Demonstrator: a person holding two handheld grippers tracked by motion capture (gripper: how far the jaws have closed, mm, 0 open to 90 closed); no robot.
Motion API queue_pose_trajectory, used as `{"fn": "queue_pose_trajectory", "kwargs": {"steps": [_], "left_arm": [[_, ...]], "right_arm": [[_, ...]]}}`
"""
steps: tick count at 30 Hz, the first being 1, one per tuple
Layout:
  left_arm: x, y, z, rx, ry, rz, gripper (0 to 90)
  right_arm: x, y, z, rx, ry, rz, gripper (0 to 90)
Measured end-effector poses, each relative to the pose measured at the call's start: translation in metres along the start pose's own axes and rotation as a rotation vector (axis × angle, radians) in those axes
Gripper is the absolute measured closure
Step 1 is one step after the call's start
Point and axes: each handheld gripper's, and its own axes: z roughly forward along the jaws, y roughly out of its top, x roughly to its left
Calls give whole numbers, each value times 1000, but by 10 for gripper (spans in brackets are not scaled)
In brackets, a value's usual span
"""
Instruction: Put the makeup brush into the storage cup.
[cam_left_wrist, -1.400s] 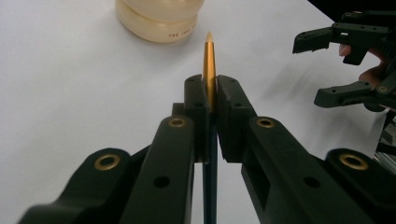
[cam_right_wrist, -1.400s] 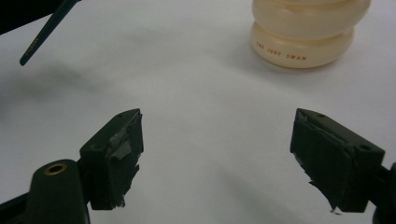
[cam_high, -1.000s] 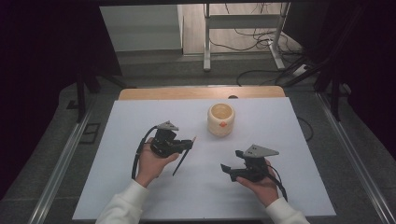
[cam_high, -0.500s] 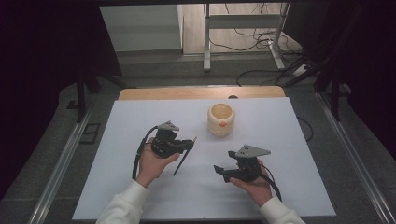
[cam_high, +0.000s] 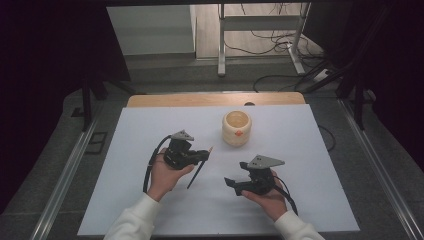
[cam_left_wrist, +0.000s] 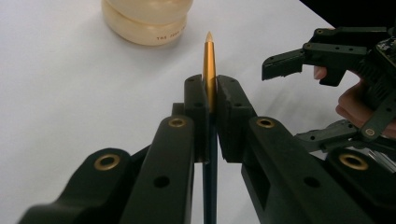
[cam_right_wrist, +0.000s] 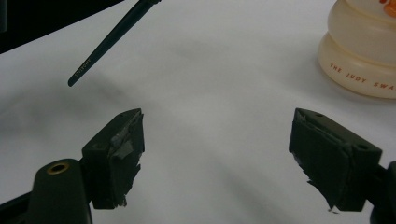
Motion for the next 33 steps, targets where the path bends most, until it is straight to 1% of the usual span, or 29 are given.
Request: {"fn": "queue_pose_trajectory", "kwargs": {"steps": [5, 6, 10, 14, 26, 27, 30, 33], "left_arm": [[-2, 0, 1, -1, 1, 5, 840], [-2, 0, 1, 1, 3, 8, 840], [-3, 0, 3, 8, 1, 12, 840], [-4, 1, 5, 11, 0, 13, 840], [-6, 2, 9, 13, -5, 19, 840], [-7, 2, 10, 14, -4, 20, 840], [-8, 3, 11, 16, -6, 23, 840], [-10, 3, 13, 19, -9, 26, 840]], "right_arm": [[1, 1, 2, -2, 5, 3, 190], [2, 2, 2, -12, 21, 15, 191], [4, 4, 3, -14, 25, 15, 192], [6, 5, 7, -14, 40, 21, 198], [9, 8, 15, -17, 59, 28, 202], [10, 8, 16, -17, 65, 37, 204], [10, 9, 18, -19, 68, 34, 208], [12, 10, 22, -23, 81, 43, 214]]}}
